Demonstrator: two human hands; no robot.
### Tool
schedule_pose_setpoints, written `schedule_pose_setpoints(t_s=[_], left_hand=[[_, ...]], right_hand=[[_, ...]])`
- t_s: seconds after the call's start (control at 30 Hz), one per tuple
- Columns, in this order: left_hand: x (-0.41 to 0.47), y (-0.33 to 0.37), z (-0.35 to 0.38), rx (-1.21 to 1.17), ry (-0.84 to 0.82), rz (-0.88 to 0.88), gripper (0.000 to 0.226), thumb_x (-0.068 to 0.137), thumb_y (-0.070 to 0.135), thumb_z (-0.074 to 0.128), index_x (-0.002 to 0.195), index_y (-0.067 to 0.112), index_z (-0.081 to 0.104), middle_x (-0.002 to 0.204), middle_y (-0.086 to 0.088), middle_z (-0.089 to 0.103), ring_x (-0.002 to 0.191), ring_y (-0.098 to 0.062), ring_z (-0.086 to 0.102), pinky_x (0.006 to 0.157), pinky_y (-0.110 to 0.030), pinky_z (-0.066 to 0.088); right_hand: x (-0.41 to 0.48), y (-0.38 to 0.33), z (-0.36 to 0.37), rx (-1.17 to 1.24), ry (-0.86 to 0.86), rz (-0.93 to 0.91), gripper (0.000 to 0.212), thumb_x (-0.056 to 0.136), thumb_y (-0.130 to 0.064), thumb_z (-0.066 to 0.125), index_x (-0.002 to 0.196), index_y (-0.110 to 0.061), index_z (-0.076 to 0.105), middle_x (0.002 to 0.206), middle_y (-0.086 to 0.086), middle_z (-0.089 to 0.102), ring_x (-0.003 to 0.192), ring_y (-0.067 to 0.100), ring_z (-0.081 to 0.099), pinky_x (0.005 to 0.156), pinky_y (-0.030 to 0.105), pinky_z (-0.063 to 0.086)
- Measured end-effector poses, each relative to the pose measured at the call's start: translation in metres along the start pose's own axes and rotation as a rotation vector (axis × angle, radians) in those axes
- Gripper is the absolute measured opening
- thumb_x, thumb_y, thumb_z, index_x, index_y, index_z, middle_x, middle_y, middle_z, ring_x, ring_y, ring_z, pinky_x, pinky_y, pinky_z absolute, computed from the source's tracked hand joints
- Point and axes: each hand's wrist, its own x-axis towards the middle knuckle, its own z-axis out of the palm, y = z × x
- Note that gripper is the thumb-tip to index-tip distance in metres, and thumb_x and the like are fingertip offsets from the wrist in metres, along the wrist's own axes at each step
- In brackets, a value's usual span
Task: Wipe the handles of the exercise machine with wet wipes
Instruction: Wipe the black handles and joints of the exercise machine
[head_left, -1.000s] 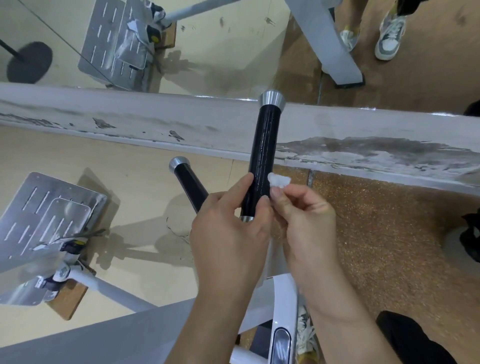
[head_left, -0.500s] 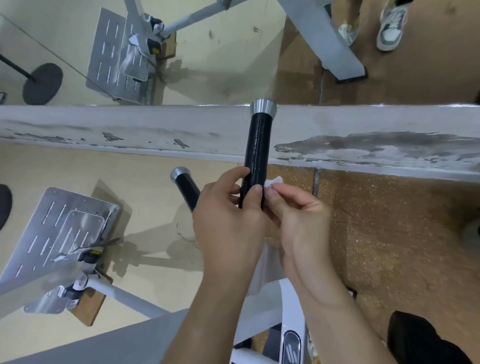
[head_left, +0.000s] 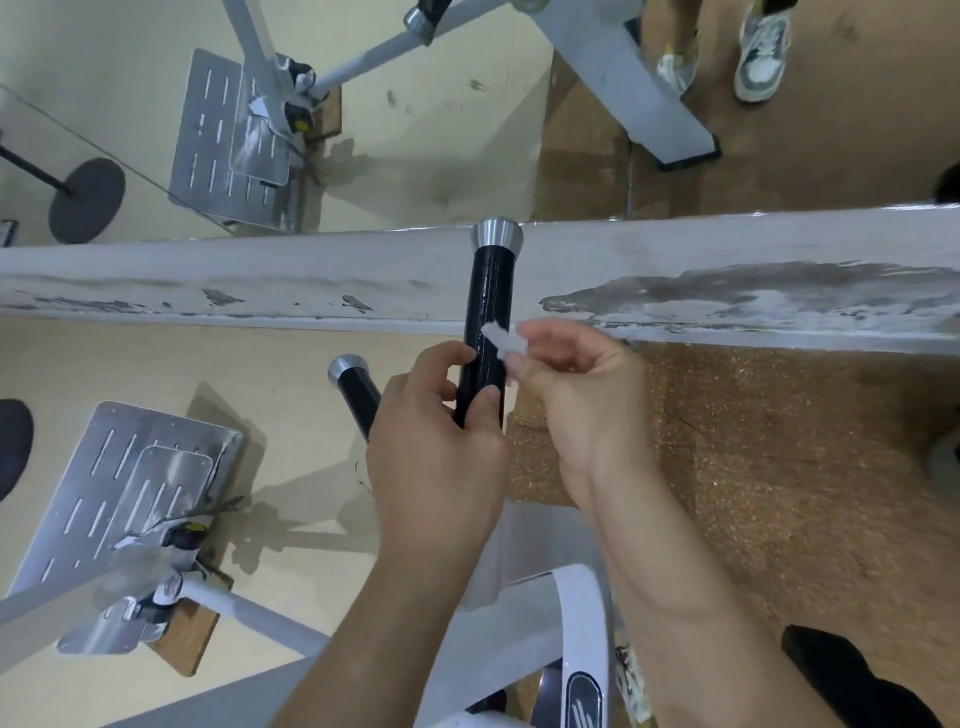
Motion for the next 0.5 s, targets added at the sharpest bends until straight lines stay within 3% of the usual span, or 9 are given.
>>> schedule_pose_setpoints(t_s=[0.13,0.3,0.4,0.5], left_hand=[[0.003,0.004,-0.001,0.021,-0.072,0.013,0.041,0.087,0.026,0.057,0.122,0.048,0.053,0.091,0.003,0.059,0.089,-0.015,0.059,0.076,-0.036,0.047],[-0.001,0.006,0.005,0.026,-0.023,0.05,0.042,0.089,0.022,0.055,0.125,0.043,0.054,0.082,0.011,0.047,0.09,-0.014,0.054,0.072,-0.028,0.038],[0.002,0.002,0.006,0.053,-0.007,0.077,0.043,0.088,0.02,0.055,0.123,0.044,0.056,0.081,0.012,0.046,0.083,-0.012,0.052,0.066,-0.025,0.035],[0.004,0.001,0.007,0.053,-0.011,0.087,0.042,0.087,0.021,0.056,0.121,0.045,0.057,0.085,0.007,0.049,0.076,-0.004,0.05,0.06,-0.015,0.033]], right_hand=[[0.001,-0.002,0.002,0.004,-0.005,-0.059,0.01,0.077,-0.011,0.075,0.083,-0.019,0.075,0.077,-0.003,0.073,0.072,0.006,0.067,0.07,0.021,0.055],[-0.013,0.003,-0.003,-0.039,0.006,-0.048,0.018,0.076,0.0,0.073,0.076,-0.018,0.073,0.074,-0.003,0.072,0.065,-0.001,0.066,0.061,0.009,0.048],[0.008,-0.004,0.008,0.062,0.073,0.019,0.02,0.075,0.002,0.073,0.071,-0.017,0.072,0.069,0.001,0.071,0.066,0.009,0.067,0.063,0.017,0.054],[0.039,-0.017,0.013,0.013,0.125,-0.062,0.015,0.077,-0.005,0.073,0.072,-0.019,0.072,0.07,0.001,0.071,0.069,0.013,0.068,0.072,0.028,0.058]])
